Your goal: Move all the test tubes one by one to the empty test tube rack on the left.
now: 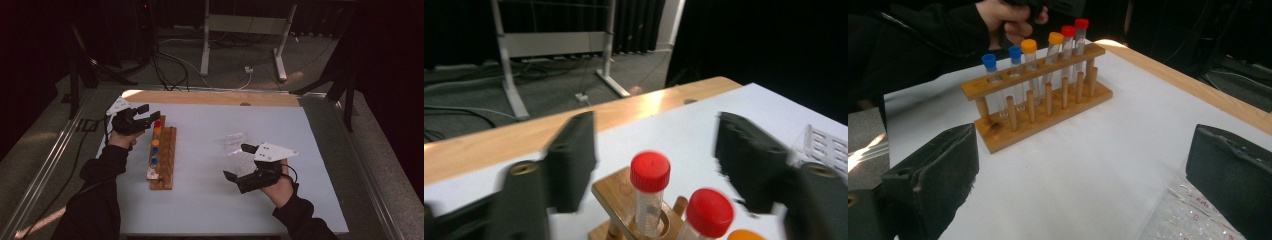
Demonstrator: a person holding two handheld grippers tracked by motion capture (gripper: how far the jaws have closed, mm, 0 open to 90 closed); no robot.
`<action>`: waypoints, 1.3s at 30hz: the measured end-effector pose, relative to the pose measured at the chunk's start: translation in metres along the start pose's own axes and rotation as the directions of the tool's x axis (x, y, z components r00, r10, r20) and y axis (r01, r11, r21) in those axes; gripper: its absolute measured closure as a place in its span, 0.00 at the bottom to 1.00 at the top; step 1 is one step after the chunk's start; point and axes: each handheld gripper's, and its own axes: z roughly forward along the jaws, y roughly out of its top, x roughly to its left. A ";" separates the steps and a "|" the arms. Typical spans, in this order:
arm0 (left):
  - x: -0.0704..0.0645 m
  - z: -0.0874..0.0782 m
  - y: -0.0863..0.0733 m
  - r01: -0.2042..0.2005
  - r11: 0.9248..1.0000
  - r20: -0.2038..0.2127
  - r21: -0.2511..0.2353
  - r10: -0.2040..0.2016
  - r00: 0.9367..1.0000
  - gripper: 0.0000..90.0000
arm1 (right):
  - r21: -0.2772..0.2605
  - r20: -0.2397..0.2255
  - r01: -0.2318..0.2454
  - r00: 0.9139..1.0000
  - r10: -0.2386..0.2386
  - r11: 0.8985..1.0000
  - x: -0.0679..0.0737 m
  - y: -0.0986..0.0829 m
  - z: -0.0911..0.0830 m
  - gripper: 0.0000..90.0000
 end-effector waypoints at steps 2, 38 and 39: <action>-0.003 -0.007 0.007 0.002 1.000 0.018 -0.001 -0.002 1.000 0.30 | -0.002 0.001 -0.001 1.000 0.001 1.000 0.000 0.000 -0.001 0.01; -0.065 -0.100 -0.017 -0.095 0.993 0.278 0.073 0.072 0.958 0.01 | -0.014 0.065 -0.025 0.998 0.026 1.000 -0.011 -0.016 -0.016 0.01; -0.066 -0.102 -0.020 -0.098 0.993 0.282 0.072 0.074 0.957 0.01 | -0.014 0.065 -0.031 0.997 0.031 0.999 -0.011 -0.017 -0.016 0.01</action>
